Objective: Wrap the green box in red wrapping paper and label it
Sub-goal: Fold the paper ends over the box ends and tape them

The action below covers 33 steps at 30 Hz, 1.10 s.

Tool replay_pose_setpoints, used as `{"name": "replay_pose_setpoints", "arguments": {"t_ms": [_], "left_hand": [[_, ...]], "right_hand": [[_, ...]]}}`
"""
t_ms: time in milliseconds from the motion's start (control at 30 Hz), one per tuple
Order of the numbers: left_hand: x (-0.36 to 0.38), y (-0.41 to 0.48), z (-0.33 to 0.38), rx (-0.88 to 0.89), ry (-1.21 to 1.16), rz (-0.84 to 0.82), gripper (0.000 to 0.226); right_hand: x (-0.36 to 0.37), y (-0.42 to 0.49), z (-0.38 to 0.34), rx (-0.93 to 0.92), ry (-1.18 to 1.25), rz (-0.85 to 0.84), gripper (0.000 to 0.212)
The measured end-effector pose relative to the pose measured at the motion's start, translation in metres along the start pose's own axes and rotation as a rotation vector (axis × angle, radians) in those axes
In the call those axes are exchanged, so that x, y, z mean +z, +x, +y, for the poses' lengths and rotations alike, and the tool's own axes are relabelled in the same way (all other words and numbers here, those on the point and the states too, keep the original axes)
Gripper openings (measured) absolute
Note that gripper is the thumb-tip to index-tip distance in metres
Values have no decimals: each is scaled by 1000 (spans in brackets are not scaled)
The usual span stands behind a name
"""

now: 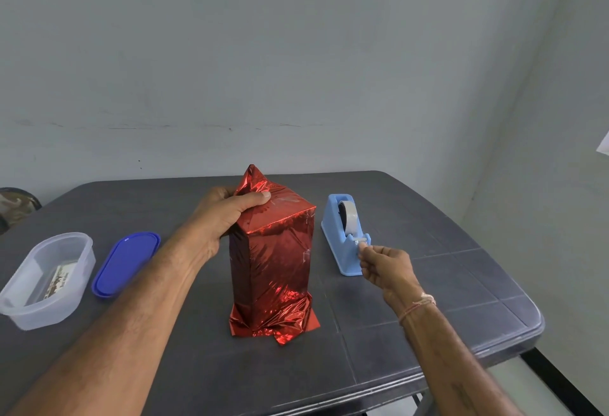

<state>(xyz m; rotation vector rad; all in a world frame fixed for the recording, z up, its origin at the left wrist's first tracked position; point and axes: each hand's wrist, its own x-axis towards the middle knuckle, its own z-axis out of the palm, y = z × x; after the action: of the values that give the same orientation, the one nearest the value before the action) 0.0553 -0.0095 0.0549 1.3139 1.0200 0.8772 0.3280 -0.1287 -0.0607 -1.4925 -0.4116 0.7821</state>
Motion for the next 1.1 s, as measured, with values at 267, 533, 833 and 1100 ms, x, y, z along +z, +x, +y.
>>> {"name": "replay_pose_setpoints", "arguments": {"t_ms": [267, 533, 833, 1100], "left_hand": [[1, -2, 1, 0, -4, -7, 48], [2, -7, 3, 12, -1, -4, 37], [3, -9, 5, 18, -5, 2, 26], [1, -5, 5, -2, 9, -11, 38]], "right_hand": [[0, -7, 10, 37, 122, -17, 20], [7, -11, 23, 18, 218, 28, 21], [13, -2, 39, -91, 55, 175, 19], [6, -23, 34, -16, 87, 18, 20]]}}
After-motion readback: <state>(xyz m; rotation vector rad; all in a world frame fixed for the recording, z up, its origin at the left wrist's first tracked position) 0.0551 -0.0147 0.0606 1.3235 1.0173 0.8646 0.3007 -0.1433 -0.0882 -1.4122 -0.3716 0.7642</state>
